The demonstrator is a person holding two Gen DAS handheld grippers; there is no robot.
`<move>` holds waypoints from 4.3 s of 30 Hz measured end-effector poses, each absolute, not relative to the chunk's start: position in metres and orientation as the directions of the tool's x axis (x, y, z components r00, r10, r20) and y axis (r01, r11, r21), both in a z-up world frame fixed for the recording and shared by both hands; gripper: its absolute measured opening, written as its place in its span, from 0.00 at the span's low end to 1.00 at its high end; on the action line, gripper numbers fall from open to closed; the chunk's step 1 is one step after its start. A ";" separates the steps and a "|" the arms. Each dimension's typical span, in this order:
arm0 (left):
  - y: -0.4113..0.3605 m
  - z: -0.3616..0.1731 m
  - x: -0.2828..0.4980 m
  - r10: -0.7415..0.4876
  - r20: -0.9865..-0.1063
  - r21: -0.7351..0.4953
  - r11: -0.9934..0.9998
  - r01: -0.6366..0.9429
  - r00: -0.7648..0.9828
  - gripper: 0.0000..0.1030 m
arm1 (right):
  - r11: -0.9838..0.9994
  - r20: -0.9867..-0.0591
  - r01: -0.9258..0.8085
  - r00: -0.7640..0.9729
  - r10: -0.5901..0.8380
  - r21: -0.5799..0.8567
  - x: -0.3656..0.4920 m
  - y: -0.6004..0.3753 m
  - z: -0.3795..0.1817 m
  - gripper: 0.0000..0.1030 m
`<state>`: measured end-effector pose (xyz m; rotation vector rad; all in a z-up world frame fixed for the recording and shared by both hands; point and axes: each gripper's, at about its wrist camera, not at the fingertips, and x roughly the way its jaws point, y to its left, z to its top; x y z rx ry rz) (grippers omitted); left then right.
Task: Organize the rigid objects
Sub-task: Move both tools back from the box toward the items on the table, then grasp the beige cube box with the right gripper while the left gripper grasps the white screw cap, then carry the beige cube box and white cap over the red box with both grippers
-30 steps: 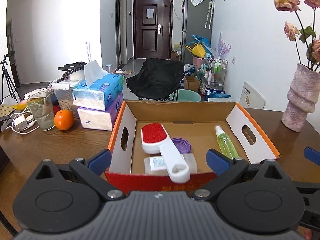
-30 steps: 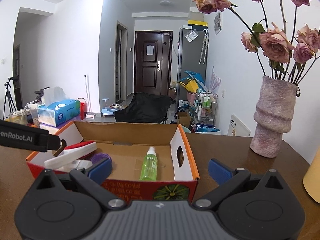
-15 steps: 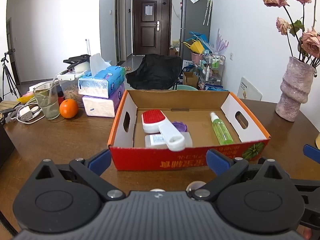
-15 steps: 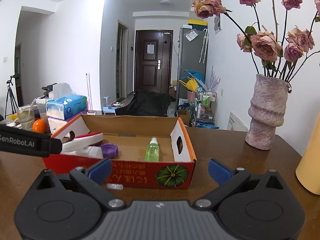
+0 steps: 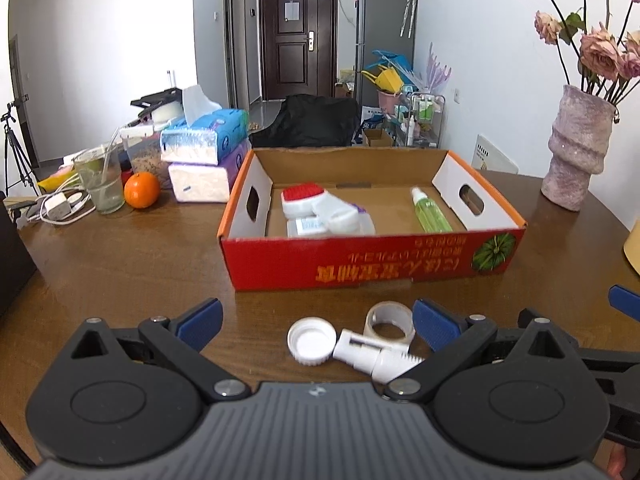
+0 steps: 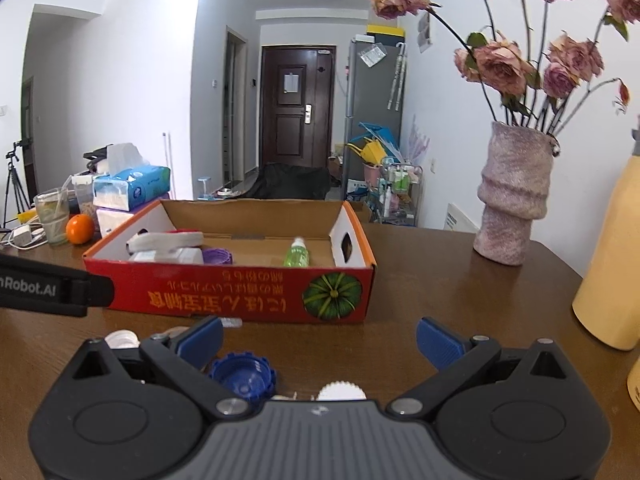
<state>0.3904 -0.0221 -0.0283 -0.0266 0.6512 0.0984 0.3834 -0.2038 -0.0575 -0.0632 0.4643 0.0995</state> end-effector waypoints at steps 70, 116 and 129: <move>0.015 -0.108 0.417 0.027 -0.642 0.054 0.998 0.010 0.766 1.00 | 0.999 -0.475 -0.034 0.880 0.016 -0.029 0.349 -0.198 -0.105 0.37; 0.011 -0.099 0.391 0.037 -0.587 0.043 0.999 -0.015 0.809 0.38 | 0.997 -0.536 -0.008 0.843 0.049 0.078 0.363 -0.205 -0.115 0.37; 0.007 -0.075 0.361 0.020 -0.548 -0.019 0.999 -0.036 0.836 0.38 | 0.991 -0.448 -0.065 0.887 0.113 0.121 0.338 -0.199 -0.099 0.37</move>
